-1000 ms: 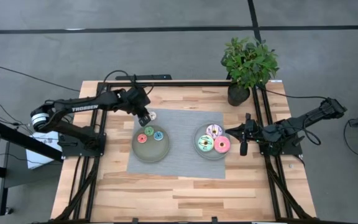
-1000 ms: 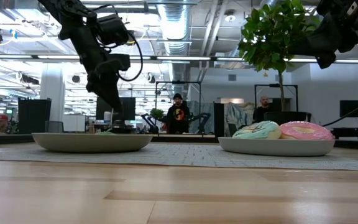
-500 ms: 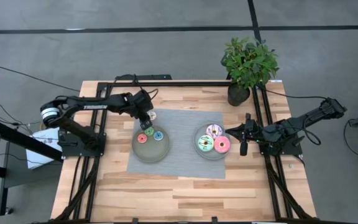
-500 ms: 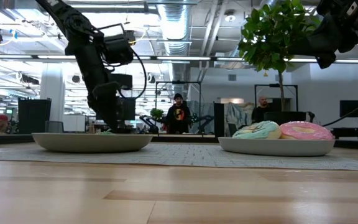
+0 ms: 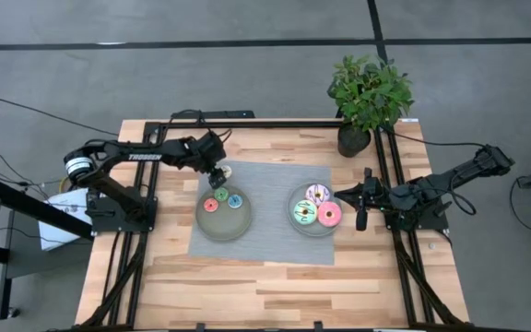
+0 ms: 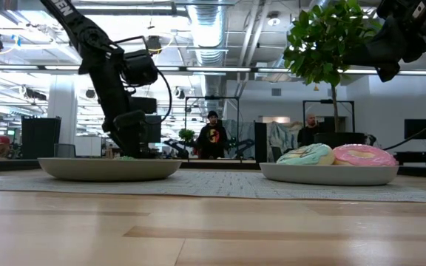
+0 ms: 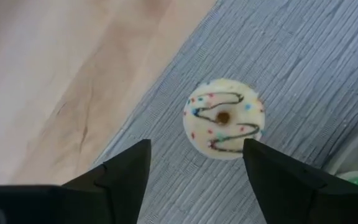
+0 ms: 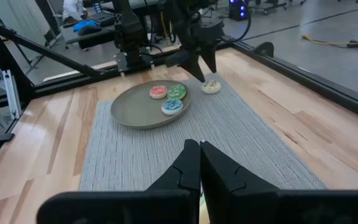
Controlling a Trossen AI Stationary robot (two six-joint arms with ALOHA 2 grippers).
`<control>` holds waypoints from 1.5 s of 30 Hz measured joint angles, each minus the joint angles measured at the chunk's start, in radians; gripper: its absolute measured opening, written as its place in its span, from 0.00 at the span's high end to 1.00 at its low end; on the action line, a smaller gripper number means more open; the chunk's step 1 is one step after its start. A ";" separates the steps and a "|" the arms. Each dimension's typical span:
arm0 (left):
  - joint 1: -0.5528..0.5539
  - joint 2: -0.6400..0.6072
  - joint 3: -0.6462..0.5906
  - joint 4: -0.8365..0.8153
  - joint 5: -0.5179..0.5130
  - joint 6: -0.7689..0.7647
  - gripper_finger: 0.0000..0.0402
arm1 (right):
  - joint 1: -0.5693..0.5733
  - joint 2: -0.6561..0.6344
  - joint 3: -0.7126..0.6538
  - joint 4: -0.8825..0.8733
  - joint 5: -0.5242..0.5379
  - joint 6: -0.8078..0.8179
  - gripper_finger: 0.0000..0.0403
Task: Pick & Place donuts
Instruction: Put the small white donut into the green plate
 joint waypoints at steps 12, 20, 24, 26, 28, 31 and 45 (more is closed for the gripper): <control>-0.003 0.014 -0.001 0.062 0.011 -0.016 0.38 | 0.000 0.000 0.000 0.000 0.000 0.001 1.00; -0.002 0.109 0.002 0.109 0.033 -0.035 0.38 | 0.000 0.000 0.000 0.000 0.000 0.001 1.00; -0.003 0.101 0.001 0.108 0.030 -0.037 0.38 | 0.000 0.000 0.000 0.000 0.001 0.009 1.00; -0.003 0.096 0.001 0.106 0.030 -0.037 0.39 | 0.000 0.000 0.000 0.000 0.001 0.010 1.00; -0.003 0.095 0.001 0.106 0.031 -0.037 0.42 | 0.000 0.000 0.000 0.000 0.001 0.010 1.00; -0.004 0.095 0.001 0.106 0.033 -0.037 0.50 | 0.000 0.000 0.000 0.000 0.001 0.019 1.00; -0.005 0.095 0.000 0.112 0.077 -0.044 0.84 | 0.000 0.000 0.000 0.000 0.002 0.019 1.00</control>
